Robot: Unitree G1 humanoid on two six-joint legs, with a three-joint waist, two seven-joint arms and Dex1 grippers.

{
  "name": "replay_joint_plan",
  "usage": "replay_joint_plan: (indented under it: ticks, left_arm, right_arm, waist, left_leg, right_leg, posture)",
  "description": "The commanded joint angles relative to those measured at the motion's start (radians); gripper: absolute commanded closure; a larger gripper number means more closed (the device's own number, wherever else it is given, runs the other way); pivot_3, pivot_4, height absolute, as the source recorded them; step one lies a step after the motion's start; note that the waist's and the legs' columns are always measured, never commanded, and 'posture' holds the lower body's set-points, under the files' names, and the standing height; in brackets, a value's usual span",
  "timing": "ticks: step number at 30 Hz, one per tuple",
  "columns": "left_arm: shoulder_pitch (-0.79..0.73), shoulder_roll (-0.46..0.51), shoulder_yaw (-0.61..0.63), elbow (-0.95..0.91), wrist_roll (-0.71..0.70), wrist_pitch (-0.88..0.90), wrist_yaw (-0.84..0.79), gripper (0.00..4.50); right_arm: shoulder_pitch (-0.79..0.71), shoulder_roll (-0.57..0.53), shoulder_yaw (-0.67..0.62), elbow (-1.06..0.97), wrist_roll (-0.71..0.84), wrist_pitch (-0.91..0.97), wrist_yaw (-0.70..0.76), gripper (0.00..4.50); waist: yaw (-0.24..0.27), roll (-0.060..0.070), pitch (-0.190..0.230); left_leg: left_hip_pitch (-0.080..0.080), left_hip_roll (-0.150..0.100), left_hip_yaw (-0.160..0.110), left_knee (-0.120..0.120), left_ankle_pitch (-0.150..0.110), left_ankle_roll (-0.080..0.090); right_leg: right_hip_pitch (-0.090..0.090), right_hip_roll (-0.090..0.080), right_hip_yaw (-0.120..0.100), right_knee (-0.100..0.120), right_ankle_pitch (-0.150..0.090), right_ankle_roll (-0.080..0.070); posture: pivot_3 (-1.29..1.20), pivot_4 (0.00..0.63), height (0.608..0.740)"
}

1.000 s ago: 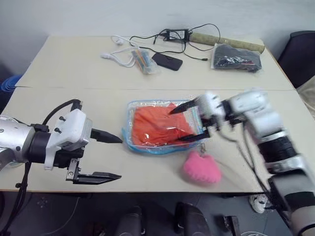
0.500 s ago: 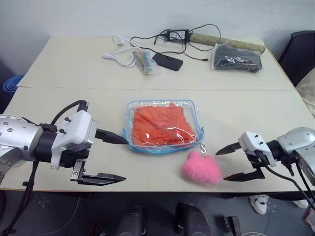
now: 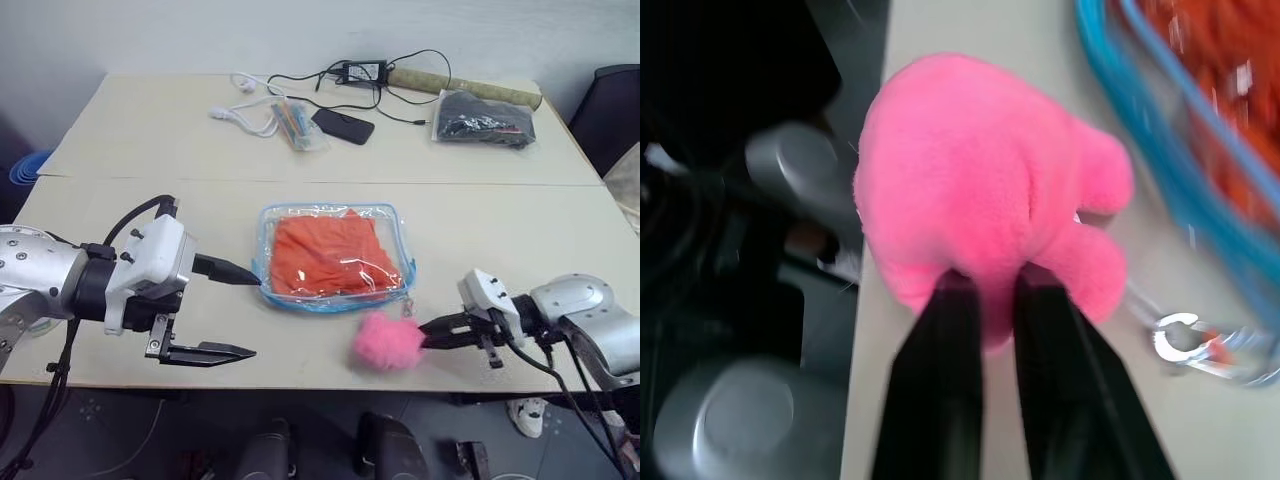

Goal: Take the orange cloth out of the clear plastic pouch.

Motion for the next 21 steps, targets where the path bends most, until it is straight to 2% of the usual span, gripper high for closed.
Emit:
replay_joint_plan:
  ticks: [1,4,9,12,17,19,21]
  left_arm:
    - [-0.023,0.001,-0.025,-0.004,0.024,-0.024,0.004,0.00]
    - [-0.034,-0.003,-0.046,-0.003,0.035,-0.032,0.006,0.00]
    - [-0.030,-0.005,-0.078,-0.006,0.068,-0.051,0.007,0.00]
    - [-0.034,-0.019,-0.114,-0.007,0.099,-0.067,0.014,0.00]
    - [-0.071,-0.069,-0.183,-0.008,0.121,-0.071,0.037,0.00]
    - [-0.090,-0.090,-0.230,0.001,0.155,-0.088,0.035,0.00]
    - [-0.117,-0.115,-0.268,0.017,0.177,-0.095,0.031,0.00]
  right_arm:
    - [-0.040,0.078,0.062,-0.039,-0.041,-0.009,-0.065,4.46]
    - [-0.077,0.169,0.138,-0.004,-0.154,-0.047,-0.153,4.46]
    - [-0.105,0.236,0.208,0.050,-0.253,-0.066,-0.213,4.46]
    - [-0.110,0.234,0.204,0.051,-0.240,-0.023,-0.200,3.77]
    - [-0.095,0.167,0.166,-0.023,-0.192,0.021,-0.130,2.15]
    - [-0.080,0.109,0.131,-0.094,-0.108,0.080,-0.064,1.49]
    - [-0.078,0.101,0.102,-0.136,-0.101,0.070,-0.093,0.79]
  waist:
    - [0.001,0.000,0.000]
    - [0.001,-0.001,0.000]
    - [0.008,-0.001,-0.001]
    - [0.008,-0.001,-0.001]
    - [0.010,-0.001,-0.001]
    - [0.015,-0.001,-0.001]
    - [0.014,-0.001,-0.001]
  left_leg:
    - [0.000,0.000,0.000,0.000,0.000,0.000]
    - [0.000,-0.002,0.000,0.000,0.000,0.000]
    - [-0.001,-0.002,0.000,0.000,0.000,0.000]
    - [0.000,-0.004,0.000,0.000,0.000,0.000]
    - [0.000,-0.004,0.000,0.000,0.000,0.000]
    - [0.000,-0.004,0.000,0.000,0.000,0.000]
    - [-0.001,-0.004,0.000,0.000,0.000,0.000]
  right_leg:
    - [0.000,0.000,0.000,0.000,0.000,0.000]
    - [0.000,0.000,0.000,0.000,0.000,0.000]
    - [0.000,0.000,0.000,0.000,0.000,0.000]
    - [0.000,0.000,0.000,0.000,0.000,0.000]
    - [0.000,0.000,0.000,0.000,0.000,0.000]
    - [0.000,0.000,0.000,0.000,0.000,0.000]
    - [0.000,0.000,0.000,0.000,0.000,0.000]
  posture:
    - [0.00,0.150,0.740]
    - [0.00,0.150,0.740]
    - [0.00,0.150,0.740]
    - [0.00,0.150,0.740]
    - [0.00,0.150,0.740]
    - [0.00,0.150,0.740]
    - [0.00,0.150,0.740]
